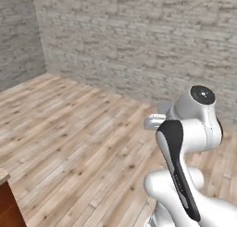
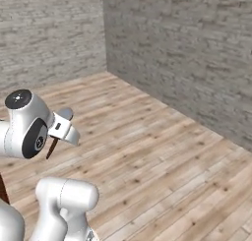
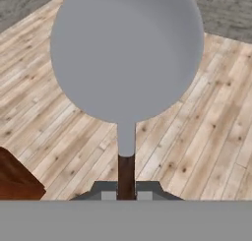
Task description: Take the fork and place it on the left side of the plate. Then take the spoon and place it on the right side of the plate. Make sure they're directly next to the plate.
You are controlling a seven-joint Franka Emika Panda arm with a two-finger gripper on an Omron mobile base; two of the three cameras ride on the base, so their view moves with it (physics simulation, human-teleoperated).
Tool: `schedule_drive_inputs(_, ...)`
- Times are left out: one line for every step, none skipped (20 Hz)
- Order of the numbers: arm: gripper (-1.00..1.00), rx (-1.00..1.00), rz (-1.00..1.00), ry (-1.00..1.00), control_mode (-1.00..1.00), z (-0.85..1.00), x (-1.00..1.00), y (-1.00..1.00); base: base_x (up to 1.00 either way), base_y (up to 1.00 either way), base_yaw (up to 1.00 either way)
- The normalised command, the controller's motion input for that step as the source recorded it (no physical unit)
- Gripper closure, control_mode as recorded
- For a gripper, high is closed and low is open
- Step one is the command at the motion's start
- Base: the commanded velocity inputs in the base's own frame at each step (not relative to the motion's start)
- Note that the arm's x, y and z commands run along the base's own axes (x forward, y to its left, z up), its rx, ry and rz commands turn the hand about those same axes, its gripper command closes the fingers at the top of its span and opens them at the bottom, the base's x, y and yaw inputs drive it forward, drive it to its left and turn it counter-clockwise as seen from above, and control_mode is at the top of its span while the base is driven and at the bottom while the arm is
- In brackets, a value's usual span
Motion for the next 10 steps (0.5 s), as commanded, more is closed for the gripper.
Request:
schedule_drive_inputs(1.00, 0.00, 0.00, 0.00, 1.00, 0.00, 0.00, 0.00, 0.91, -0.26, 0.47)
schedule_drive_inputs(1.00, 0.00, 0.00, 0.00, 1.00, 0.00, 0.00, 0.00, 0.92, -0.25, 0.47)
schedule_drive_inputs(1.00, 0.00, 0.00, 0.00, 1.00, 0.00, 0.00, 0.00, 0.92, -0.24, 0.47)
schedule_drive_inputs(1.00, 0.00, 0.00, 0.00, 1.00, 0.00, 0.00, 0.00, 0.91, -0.22, 0.47)
schedule_drive_inputs(1.00, 0.00, 0.00, 0.00, 1.00, 0.00, 0.00, 0.00, 0.92, -0.22, 0.47)
schedule_drive_inputs(1.00, 0.00, 0.00, 0.00, 1.00, 0.00, 0.00, 0.00, 0.92, -0.20, 0.48)
schedule_drive_inputs(1.00, 0.00, 0.00, 0.00, 1.00, 0.00, 0.00, 0.00, 0.92, -0.20, 0.48)
schedule_drive_inputs(1.00, 0.00, 0.00, 0.00, 1.00, 0.00, 0.00, 0.00, 0.91, -0.20, 0.48)
schedule_drive_inputs(1.00, 0.00, 0.00, 0.00, 1.00, 0.00, 0.00, 0.00, 0.90, -0.19, 0.49)
schedule_drive_inputs(1.00, 0.00, 0.00, 0.00, 1.00, 0.00, 0.00, 0.00, 0.90, -0.18, 0.49)
